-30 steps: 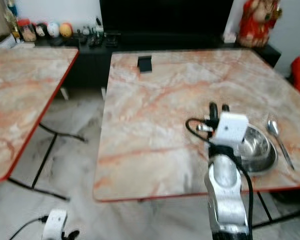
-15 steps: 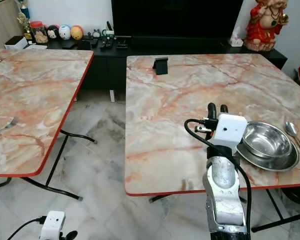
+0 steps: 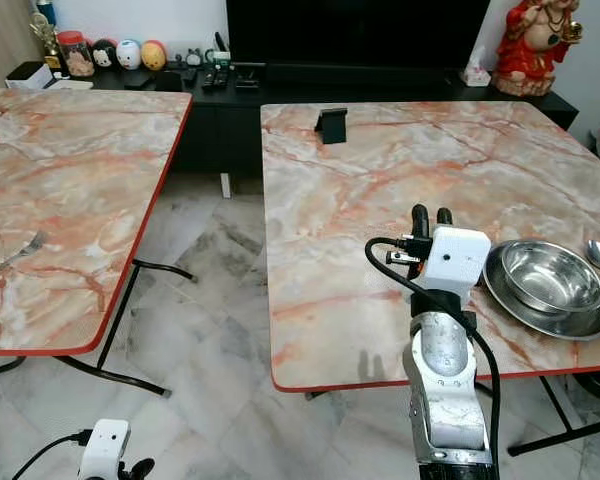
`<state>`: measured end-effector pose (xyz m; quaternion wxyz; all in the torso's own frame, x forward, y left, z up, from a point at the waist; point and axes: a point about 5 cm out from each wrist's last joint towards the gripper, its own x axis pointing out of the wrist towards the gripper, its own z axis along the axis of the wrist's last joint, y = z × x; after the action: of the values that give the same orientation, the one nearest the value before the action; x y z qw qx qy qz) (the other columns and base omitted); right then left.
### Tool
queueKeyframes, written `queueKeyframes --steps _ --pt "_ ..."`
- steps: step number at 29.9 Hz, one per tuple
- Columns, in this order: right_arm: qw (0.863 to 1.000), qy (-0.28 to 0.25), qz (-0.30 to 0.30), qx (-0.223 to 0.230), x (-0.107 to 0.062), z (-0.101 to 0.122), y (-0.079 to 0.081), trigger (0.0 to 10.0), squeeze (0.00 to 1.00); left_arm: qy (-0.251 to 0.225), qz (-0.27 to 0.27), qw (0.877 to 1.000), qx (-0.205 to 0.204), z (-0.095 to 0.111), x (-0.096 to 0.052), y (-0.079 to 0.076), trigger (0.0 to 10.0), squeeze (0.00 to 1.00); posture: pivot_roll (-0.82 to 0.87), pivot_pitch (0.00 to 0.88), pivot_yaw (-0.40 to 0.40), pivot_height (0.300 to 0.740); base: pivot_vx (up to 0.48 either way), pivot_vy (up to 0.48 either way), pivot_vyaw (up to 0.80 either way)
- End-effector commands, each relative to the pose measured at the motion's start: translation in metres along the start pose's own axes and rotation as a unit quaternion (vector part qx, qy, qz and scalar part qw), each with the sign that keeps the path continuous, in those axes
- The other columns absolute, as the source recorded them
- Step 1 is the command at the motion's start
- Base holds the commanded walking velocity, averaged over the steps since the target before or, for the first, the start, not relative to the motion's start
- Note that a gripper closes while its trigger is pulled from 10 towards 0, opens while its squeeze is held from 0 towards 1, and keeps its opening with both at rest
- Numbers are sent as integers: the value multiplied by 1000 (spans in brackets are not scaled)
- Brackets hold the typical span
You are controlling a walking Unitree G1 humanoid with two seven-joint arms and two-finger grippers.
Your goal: Setting the table
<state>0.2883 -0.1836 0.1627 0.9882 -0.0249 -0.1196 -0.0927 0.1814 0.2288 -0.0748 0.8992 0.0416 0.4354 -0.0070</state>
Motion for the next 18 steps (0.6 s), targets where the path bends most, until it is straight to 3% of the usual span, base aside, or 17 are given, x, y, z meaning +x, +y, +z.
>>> queueKeyframes --steps 1,18 --pt "1000 -7 -3 0 2 3 0 10000 0 11 -2 1000 1 -4 0 -1 10000 0 -22 0 -21 740 0 270 0" --pt "1000 -7 -1 1 2 4 1 10000 0 10 0 1000 -1 -3 0 -1 10000 0 -20 0 -22 740 0 269 0"
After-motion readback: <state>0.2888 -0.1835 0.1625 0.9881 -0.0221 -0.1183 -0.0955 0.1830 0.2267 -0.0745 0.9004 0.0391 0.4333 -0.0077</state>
